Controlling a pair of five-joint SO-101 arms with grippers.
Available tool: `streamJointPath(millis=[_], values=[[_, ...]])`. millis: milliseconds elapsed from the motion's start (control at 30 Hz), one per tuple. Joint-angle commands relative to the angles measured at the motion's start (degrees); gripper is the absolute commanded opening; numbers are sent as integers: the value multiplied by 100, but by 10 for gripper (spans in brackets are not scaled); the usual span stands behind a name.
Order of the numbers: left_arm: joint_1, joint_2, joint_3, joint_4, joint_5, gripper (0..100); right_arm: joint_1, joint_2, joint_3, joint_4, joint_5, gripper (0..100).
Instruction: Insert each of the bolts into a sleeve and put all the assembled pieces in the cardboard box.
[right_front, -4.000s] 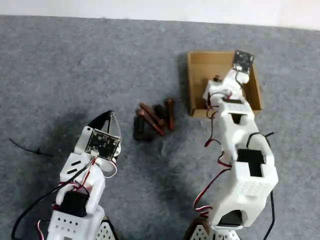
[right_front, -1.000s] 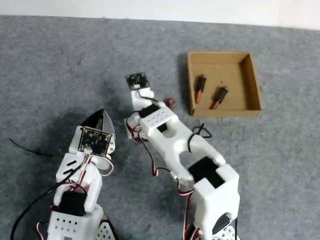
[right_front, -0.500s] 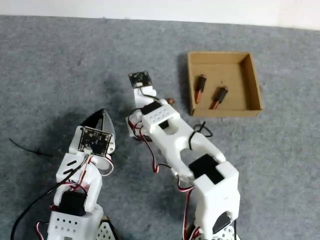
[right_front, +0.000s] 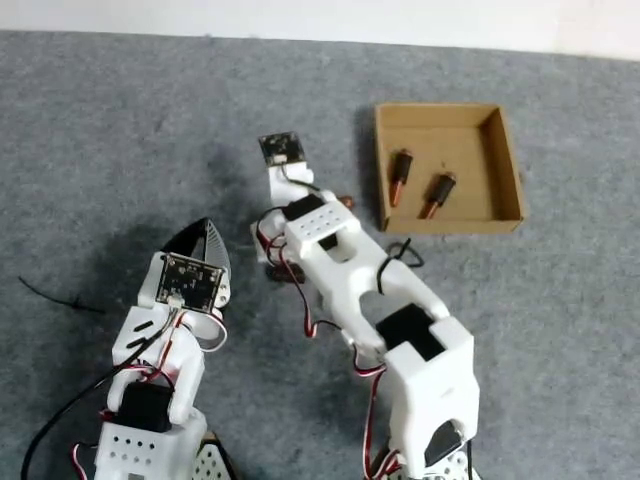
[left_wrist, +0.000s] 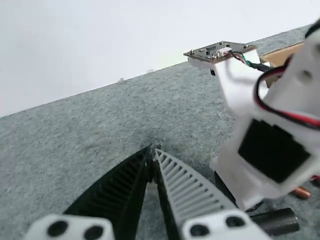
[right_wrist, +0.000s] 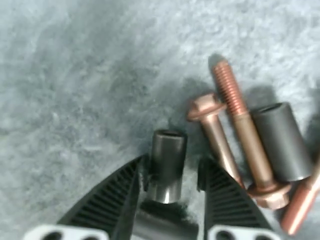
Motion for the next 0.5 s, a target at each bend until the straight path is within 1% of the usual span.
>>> streamJointPath(millis=[0, 200, 267, 467], values=[[-22, -31, 119, -114, 53, 7, 259, -57, -286, -13, 0, 164], [-22, -31, 119, -114, 44, 7, 233, 338, -347, -4, 9, 164], [-22, -31, 119, -114, 44, 7, 224, 505, -576, 101, 9, 163], [-22, -31, 119, -114, 44, 7, 242, 848, -1516, 1103, 9, 163]])
